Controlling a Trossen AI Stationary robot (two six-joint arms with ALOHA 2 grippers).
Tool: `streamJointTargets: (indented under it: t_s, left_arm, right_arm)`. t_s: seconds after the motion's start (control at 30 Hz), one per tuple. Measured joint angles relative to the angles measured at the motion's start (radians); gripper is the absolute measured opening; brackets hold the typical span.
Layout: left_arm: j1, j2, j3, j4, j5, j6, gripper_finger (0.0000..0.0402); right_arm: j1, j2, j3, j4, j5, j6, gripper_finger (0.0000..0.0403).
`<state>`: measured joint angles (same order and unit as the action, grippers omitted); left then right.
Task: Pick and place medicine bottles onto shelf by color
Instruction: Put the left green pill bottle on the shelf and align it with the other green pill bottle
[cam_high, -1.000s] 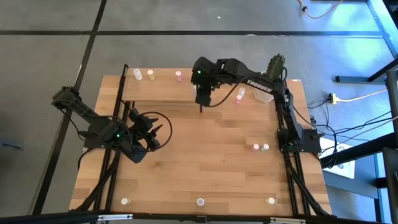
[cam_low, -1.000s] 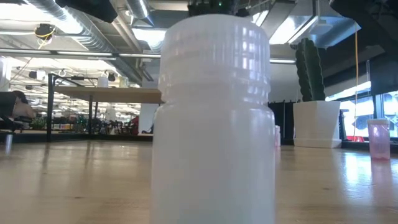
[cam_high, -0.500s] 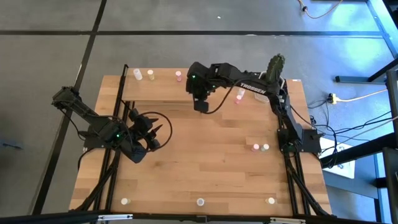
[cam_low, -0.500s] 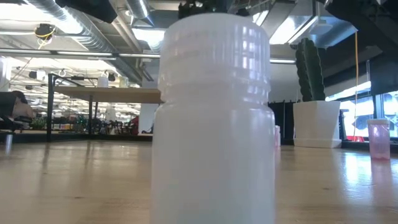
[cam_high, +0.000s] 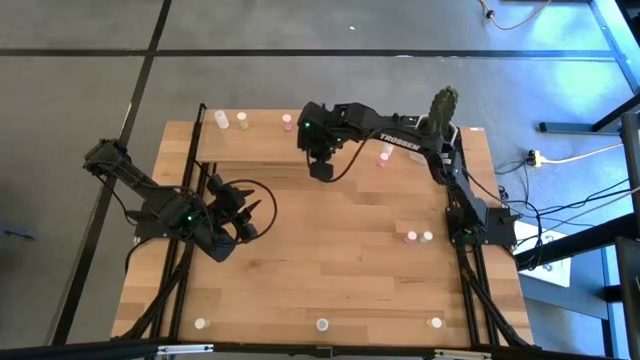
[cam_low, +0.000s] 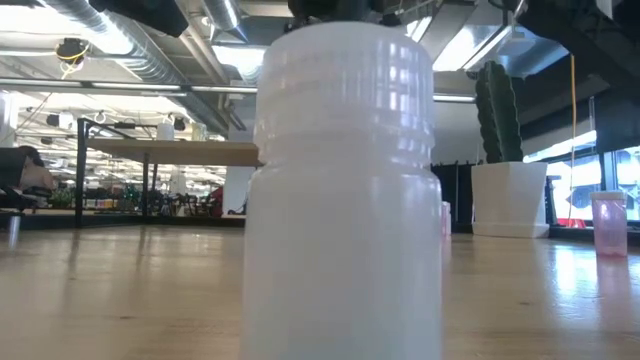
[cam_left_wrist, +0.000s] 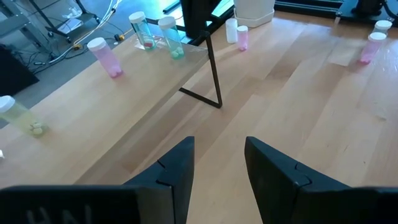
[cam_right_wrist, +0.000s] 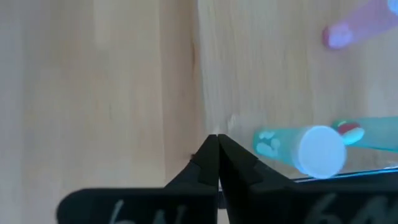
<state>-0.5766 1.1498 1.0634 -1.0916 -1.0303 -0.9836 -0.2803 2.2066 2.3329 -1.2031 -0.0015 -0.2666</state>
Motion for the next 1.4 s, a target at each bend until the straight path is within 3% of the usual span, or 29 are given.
streamJointTargets:
  t_s: [0.23, 0.7, 0.97, 1.4]
  left_arm:
    - [0.0, 0.0, 0.0, 0.0, 0.0, 0.0, 0.0135]
    - [0.0, 0.0, 0.0, 0.0, 0.001, 0.0, 0.0135]
    - [0.0, 0.0, 0.0, 0.0, 0.002, 0.0, 0.0135]
    - [0.0, 0.0, 0.0, 0.0, 0.002, 0.0, 0.0135]
  right_arm:
    - [-0.004, 0.036, -0.001, -0.015, 0.111, 0.0, 0.0003]
    - [-0.006, 0.043, 0.0, 0.027, 0.115, -0.002, 0.0004]
    - [-0.006, 0.043, 0.0, 0.026, 0.226, -0.004, 0.0006]
    - [-0.006, 0.043, 0.0, 0.033, 0.228, -0.004, 0.0007]
